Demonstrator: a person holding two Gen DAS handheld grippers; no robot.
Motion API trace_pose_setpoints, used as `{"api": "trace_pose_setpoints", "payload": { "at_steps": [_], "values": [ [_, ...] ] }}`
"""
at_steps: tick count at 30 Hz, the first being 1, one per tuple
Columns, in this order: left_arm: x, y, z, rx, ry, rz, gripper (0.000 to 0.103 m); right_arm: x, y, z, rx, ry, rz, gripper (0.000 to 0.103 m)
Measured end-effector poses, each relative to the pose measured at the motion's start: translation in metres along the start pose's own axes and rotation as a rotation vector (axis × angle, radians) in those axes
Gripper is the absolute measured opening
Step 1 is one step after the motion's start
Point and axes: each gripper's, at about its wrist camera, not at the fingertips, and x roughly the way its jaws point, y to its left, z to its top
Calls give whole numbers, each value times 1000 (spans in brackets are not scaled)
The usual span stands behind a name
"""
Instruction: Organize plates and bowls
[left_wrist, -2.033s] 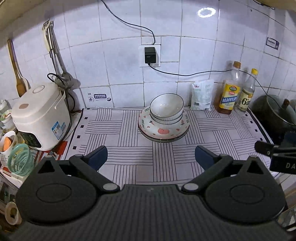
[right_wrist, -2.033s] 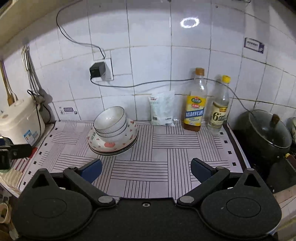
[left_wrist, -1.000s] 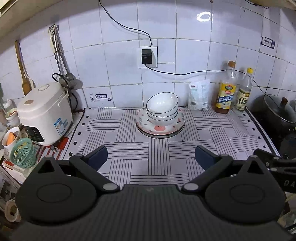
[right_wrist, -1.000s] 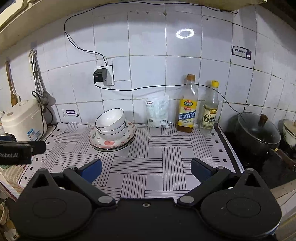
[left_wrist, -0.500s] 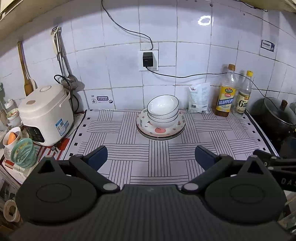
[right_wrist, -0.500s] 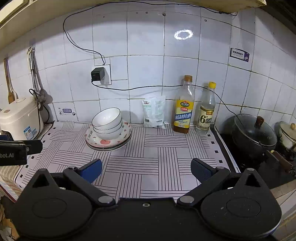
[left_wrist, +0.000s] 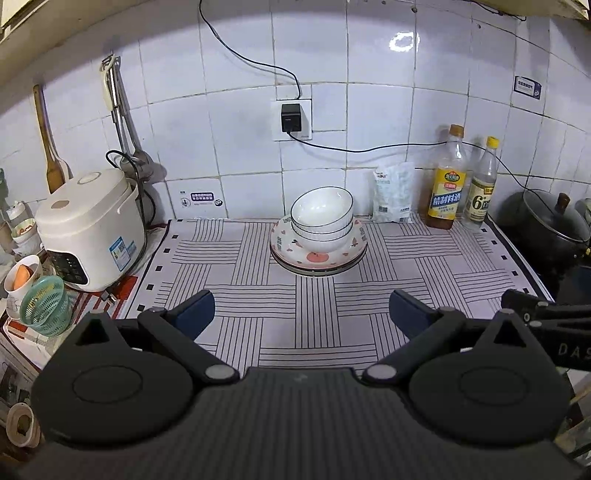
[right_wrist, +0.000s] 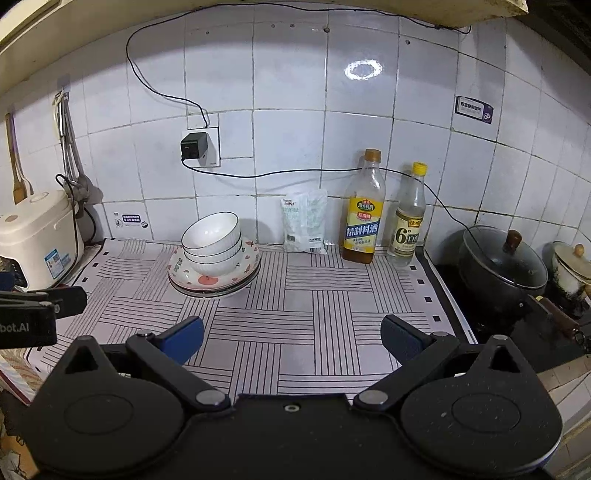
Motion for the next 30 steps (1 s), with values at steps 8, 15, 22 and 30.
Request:
{"api": "trace_pose_setpoints", "payload": {
  "at_steps": [8,15,22,30],
  "values": [
    [0,0,-4,-5,3,-1,102,2,0,-3,6,12,-6,103],
    [3,4,-4,-18,7,3,102,7,-2,-4,25,37,-10,103],
    [6,5,-3,-33,7,-4,102,9,-4,-4,26,43,-18,103],
    [3,8,-7,-29,-9,-10,102,13,-3,-3,29,52,-21,103]
  ]
}}
